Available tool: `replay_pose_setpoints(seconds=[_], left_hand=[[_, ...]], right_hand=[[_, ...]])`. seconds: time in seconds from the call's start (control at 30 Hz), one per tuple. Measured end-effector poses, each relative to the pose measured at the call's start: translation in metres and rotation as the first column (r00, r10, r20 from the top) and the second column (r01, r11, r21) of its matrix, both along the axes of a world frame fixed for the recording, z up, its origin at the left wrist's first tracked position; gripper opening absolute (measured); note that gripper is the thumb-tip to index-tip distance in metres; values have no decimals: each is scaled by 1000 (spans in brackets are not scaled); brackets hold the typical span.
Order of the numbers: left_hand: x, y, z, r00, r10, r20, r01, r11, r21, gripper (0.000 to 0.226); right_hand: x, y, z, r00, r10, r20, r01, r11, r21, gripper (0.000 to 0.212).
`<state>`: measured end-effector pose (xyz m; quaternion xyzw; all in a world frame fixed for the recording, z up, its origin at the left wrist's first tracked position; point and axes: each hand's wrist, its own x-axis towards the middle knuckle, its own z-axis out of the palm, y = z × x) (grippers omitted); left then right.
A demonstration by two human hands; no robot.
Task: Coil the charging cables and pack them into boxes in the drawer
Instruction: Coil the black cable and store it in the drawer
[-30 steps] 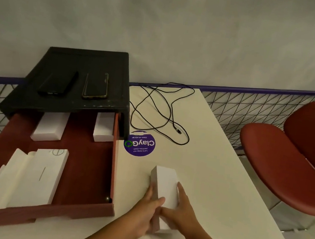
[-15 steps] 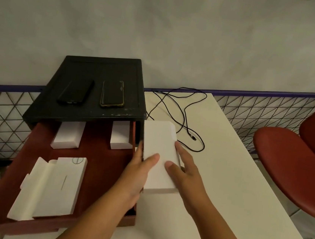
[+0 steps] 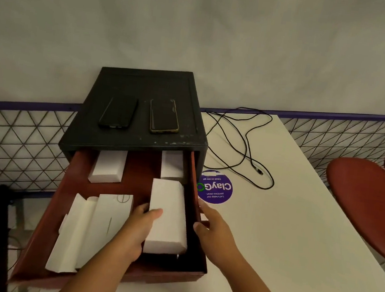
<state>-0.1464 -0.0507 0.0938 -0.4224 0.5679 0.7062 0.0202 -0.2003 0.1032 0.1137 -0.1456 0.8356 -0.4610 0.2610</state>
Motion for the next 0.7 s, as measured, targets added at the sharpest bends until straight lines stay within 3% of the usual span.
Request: replay_pose_setpoints(seconds=[0.13, 0.27, 0.37, 0.43, 0.5, 0.57, 0.63, 0.7], left_hand=[[-2, 2, -8, 983, -146, 113, 136, 986, 96, 36], [-5, 3, -14, 908, -333, 254, 330, 942, 56, 36], [-9, -2, -19, 894, -364, 261, 373, 928, 15, 36], [-10, -5, -22, 866, -429, 257, 446, 895, -10, 48], [-6, -6, -24, 749, -575, 329, 635, 764, -111, 88], [-1, -2, -19, 594, -674, 439, 801, 549, -240, 116], [2, 3, -20, 488, -699, 523, 873, 386, -298, 125], [3, 6, -23, 448, -677, 584, 893, 310, -326, 127]], right_hand=[[-1, -2, -3, 999, -7, 54, 4, 998, 61, 49], [-3, 0, -1, 998, 14, 64, -18, 998, 63, 47], [-3, 1, -1, 998, 21, 54, -24, 998, 52, 46], [-3, 2, -2, 998, 30, 50, -32, 998, 46, 45], [-4, 2, -3, 998, 41, 42, -43, 998, 39, 45], [-5, 2, -4, 998, 45, 43, -47, 998, 38, 44], [-6, 1, -4, 998, 37, 53, -39, 998, 47, 44], [-6, 1, -5, 998, 42, 56, -46, 997, 69, 45]])
